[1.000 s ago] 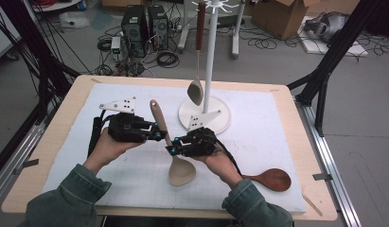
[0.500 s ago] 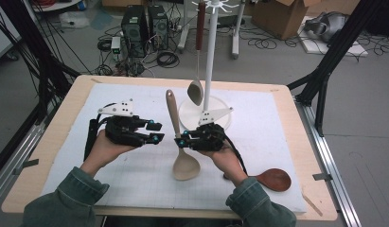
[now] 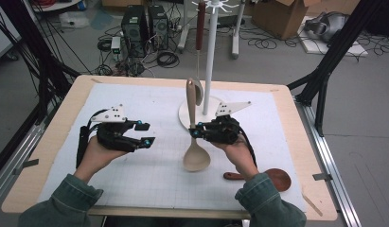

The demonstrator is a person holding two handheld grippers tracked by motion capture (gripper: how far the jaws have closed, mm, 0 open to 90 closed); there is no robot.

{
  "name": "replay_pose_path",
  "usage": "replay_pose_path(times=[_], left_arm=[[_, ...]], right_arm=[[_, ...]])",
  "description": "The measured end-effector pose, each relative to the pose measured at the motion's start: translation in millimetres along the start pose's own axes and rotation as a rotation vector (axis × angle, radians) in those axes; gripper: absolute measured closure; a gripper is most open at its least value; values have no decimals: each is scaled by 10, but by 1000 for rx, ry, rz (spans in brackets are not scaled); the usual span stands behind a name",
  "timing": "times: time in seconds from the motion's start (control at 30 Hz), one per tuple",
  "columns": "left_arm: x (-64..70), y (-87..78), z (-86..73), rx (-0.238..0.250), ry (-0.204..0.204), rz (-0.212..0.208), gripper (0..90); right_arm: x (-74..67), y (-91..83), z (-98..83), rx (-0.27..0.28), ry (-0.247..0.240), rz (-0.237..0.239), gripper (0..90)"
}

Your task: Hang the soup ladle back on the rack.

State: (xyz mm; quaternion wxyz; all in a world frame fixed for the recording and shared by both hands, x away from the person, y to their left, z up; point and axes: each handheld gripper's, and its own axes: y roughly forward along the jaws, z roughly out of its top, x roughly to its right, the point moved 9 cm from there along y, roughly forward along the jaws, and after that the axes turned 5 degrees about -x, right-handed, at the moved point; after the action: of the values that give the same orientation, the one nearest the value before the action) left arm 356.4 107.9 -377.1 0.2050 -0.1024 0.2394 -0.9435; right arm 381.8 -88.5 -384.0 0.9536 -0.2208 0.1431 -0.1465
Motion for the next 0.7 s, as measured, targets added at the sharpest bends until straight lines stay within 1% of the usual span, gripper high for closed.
replay_pose_path(times=[0.17,0.27,0.4,0.53,0.63,0.7], left_arm=[[-39,-33,-88,3,-8,14,389],[-56,-52,-134,15,-25,25,370],[-78,-81,-206,18,-32,41,359],[-99,-102,-260,20,-43,64,338],[-128,-115,-288,15,-45,97,314],[-133,-128,-304,16,-42,106,308]], right_arm=[[85,-136,82,17,2,-24,787],[134,-210,140,27,6,-38,788],[194,-278,200,27,3,-57,788],[237,-330,282,24,-6,-73,788],[259,-352,353,25,-14,-79,787],[272,-372,401,27,-17,-81,787]])
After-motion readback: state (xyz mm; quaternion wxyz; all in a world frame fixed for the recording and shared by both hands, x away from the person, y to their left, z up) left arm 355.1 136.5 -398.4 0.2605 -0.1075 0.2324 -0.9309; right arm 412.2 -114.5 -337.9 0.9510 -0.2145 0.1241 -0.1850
